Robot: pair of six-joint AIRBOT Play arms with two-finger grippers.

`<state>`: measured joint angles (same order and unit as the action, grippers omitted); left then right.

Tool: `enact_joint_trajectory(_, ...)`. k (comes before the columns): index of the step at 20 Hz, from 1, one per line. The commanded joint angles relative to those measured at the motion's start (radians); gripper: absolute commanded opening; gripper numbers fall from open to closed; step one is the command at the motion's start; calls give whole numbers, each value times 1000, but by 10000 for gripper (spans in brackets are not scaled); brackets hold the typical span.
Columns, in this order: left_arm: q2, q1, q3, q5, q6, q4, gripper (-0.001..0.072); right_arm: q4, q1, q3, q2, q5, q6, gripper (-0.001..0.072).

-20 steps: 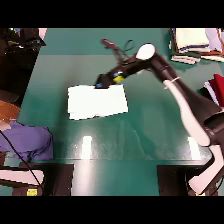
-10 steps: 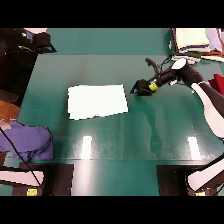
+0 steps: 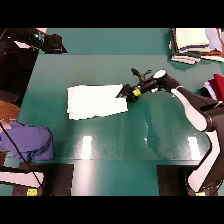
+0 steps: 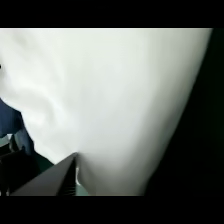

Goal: Fold the shirts.

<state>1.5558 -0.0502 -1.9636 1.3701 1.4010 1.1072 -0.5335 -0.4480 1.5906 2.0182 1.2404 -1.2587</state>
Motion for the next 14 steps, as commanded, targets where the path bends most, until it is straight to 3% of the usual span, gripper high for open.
enact_joint_trajectory(1, 0, -4, 0, 0, -4, 0, 26, 29, -69, 50, 19, -90, 5, 234)
enact_joint_trajectory(3, 0, -4, 0, 2, -3, 0, 26, 28, -80, 85, 19, -109, 34, 27)
enact_joint_trajectory(7, 0, -5, 0, 23, -3, -28, 25, -18, -43, 190, -14, -16, 11, 17)
enact_joint_trajectory(11, 0, -35, 0, 29, -6, -42, 25, -155, 90, 209, -169, 93, -82, 17)
enact_joint_trajectory(14, 0, -97, 0, 7, -5, -42, 25, -254, 240, 210, -288, 170, -90, 17)
